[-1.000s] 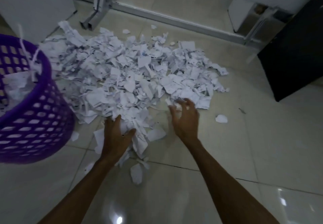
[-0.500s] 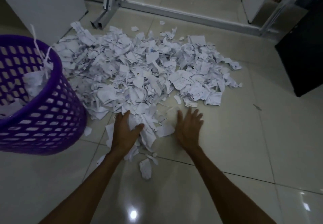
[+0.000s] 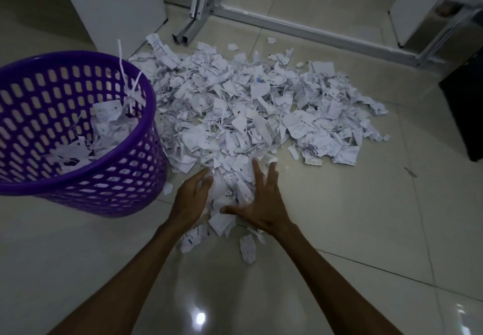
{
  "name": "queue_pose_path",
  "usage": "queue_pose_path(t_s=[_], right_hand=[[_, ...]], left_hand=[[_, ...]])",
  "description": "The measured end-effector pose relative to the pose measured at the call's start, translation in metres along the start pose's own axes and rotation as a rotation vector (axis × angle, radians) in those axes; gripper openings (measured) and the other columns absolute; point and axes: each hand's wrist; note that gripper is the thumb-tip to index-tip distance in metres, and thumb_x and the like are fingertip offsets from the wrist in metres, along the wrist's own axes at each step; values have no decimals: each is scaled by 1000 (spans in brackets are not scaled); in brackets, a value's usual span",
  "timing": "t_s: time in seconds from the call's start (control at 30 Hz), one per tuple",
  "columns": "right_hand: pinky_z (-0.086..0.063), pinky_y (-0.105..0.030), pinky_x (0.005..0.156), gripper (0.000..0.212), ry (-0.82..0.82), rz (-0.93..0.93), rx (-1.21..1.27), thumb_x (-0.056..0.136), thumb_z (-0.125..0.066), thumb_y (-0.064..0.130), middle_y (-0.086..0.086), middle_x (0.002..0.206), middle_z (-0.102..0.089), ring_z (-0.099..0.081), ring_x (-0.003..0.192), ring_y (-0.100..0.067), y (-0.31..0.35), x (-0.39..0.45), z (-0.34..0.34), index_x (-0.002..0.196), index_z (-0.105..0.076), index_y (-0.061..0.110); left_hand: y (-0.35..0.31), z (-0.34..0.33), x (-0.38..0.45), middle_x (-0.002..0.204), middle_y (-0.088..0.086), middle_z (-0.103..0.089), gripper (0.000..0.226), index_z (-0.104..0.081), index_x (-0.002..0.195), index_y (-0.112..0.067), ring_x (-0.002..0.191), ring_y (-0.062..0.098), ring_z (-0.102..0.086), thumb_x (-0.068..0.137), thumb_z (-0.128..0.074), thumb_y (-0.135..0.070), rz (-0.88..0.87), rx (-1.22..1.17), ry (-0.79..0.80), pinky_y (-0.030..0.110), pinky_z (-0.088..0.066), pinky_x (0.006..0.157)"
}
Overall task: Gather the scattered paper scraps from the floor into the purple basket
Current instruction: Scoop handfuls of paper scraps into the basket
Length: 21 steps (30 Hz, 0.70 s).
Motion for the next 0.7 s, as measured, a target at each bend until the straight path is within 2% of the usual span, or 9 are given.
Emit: queue_pose_path(t_s=[0.1,0.17,0.2,0.3,0.4,0.43,0.53,0.63,0.7], right_hand=[[-11,-61,119,143,28,96,-18,50,-79,77,-7,161,24,20,149,-29,8,3,-14,153,14,41],[-4,-62,119,140,45,113,-25,52,-78,77,-6,161,25,18,149,-30,16,7,-23,152,14,43],[-2,-61,118,138,36,120,-26,53,-76,78,-5,161,26,18,149,-30,18,10,-27,152,13,44],[0,-57,118,130,7,146,-120,56,-68,84,-5,162,23,15,150,-33,23,15,-38,154,6,42],[-6,-54,120,115,-58,180,-201,61,-63,84,-10,165,0,2,151,-35,25,16,-48,155,-20,35],[-10,-52,121,109,-72,178,-194,62,-65,82,-11,163,-12,-5,150,-35,26,16,-50,153,-30,32],[-27,-47,112,88,-92,189,-134,68,-73,68,-12,148,-39,-27,139,-33,29,19,-51,141,-51,24],[-39,-43,96,63,-138,258,-103,76,-76,49,-16,128,-56,-46,117,-36,32,20,-53,127,-63,12],[-44,-42,86,44,-163,274,-89,77,-78,28,-19,112,-63,-53,102,-38,31,23,-54,114,-68,5]], left_hand=[[0,2,-1,141,-5,-50,40,-52,138,-13,123,-2,-42,98,-51,-10,-38,14,29,11,-32,99],[2,6,-2,134,-10,-51,48,-53,138,-13,120,-4,-45,92,-52,3,-83,69,58,0,-33,91],[3,9,-2,133,-9,-53,51,-54,136,-11,119,-2,-48,89,-52,7,-106,101,71,-1,-35,89],[5,15,0,125,-4,-64,50,-60,131,-12,112,5,-60,86,-55,8,-139,137,81,15,-47,93],[4,17,2,106,-21,-67,44,-65,123,-23,96,-14,-61,86,-63,0,-140,79,80,6,-46,82],[5,18,4,105,-22,-66,44,-66,123,-23,96,-13,-62,85,-65,0,-119,53,80,6,-47,83],[7,17,7,107,-9,-67,44,-64,124,-12,101,8,-66,84,-66,6,-47,-4,62,15,-49,88],[6,15,6,103,-10,-67,41,-66,118,-19,94,5,-65,84,-67,4,-66,-25,31,9,-49,82],[3,15,5,106,-6,-68,34,-68,118,-11,93,4,-65,87,-65,2,-78,-4,31,8,-48,79]])
Point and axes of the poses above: each hand's wrist, its own x-axis towards the middle knuckle, its own z-axis out of the back of the hand, y = z × x
